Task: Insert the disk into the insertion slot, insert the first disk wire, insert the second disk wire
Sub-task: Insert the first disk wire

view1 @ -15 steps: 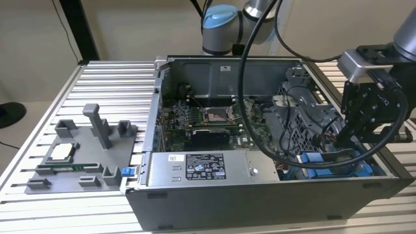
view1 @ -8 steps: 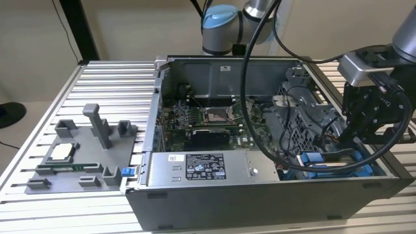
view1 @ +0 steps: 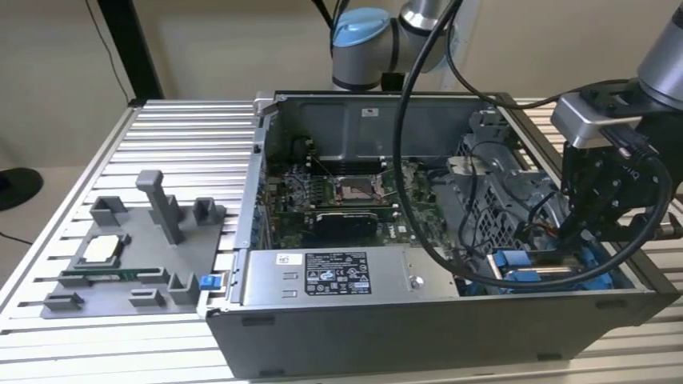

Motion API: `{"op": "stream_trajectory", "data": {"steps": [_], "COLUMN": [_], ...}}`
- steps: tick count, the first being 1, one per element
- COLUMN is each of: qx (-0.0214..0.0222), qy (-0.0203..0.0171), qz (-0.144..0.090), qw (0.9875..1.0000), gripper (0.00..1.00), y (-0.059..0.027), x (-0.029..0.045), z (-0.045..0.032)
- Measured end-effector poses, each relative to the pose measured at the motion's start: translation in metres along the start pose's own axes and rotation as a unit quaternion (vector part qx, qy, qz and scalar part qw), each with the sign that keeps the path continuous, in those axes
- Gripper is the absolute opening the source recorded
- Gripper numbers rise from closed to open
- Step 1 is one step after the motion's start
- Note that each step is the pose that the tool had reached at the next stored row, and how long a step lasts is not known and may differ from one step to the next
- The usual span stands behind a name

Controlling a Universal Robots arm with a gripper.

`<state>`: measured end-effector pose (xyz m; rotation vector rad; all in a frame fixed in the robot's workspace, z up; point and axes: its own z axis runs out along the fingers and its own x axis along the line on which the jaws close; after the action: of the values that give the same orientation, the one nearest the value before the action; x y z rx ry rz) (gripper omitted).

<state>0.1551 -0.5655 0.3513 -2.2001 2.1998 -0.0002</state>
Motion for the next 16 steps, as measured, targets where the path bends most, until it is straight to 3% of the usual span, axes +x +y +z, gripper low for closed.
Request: {"op": "stream_trajectory", "data": {"steps": [16], "qx": [0.0001], "qy": [0.0000], "qz": [0.001], "qw": [1.0000], "gripper": [0.00], "y": [-0.0011], "x": [0.0001], "z": [0.0062]}}
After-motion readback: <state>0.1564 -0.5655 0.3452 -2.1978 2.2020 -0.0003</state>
